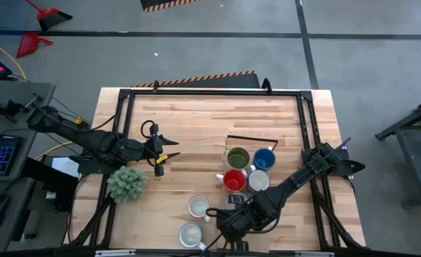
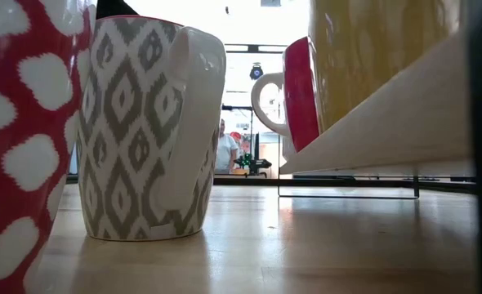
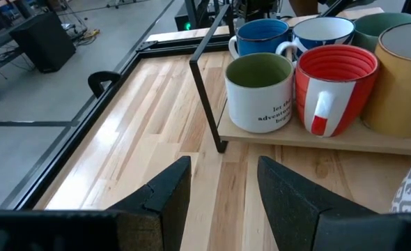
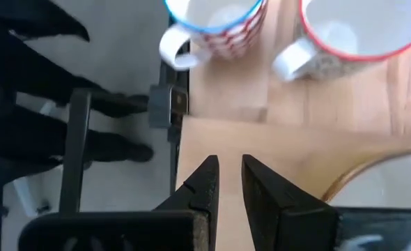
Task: Place coffee mugs
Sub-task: Put the gray and white mug on the shelf
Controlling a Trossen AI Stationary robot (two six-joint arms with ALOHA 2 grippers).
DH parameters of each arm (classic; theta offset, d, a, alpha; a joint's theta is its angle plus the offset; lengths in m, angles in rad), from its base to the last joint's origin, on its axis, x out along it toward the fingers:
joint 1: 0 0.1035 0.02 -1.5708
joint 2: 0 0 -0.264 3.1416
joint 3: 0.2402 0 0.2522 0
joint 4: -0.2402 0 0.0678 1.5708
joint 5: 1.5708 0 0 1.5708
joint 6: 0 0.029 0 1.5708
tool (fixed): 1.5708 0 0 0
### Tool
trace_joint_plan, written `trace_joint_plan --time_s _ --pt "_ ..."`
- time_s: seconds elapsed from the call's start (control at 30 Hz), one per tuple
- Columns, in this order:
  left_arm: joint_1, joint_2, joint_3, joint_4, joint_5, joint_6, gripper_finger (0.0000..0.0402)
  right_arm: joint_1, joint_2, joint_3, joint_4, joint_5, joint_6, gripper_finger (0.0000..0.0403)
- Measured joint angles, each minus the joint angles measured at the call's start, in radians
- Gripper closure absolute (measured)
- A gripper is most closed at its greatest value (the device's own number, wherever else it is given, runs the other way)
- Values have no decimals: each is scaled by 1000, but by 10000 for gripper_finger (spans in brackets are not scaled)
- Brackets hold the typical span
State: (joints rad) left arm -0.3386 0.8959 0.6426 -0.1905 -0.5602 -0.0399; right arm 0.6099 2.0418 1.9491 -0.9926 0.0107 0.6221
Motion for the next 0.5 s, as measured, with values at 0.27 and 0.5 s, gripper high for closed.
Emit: trace_joint_plan --time_s 0.27,0.5 --pt "0 0 0 0 0 0 248 -40 0 0 96 57 -42 360" --pt "0 0 0 0 0 0 248 -79 0 0 109 40 -83 360"
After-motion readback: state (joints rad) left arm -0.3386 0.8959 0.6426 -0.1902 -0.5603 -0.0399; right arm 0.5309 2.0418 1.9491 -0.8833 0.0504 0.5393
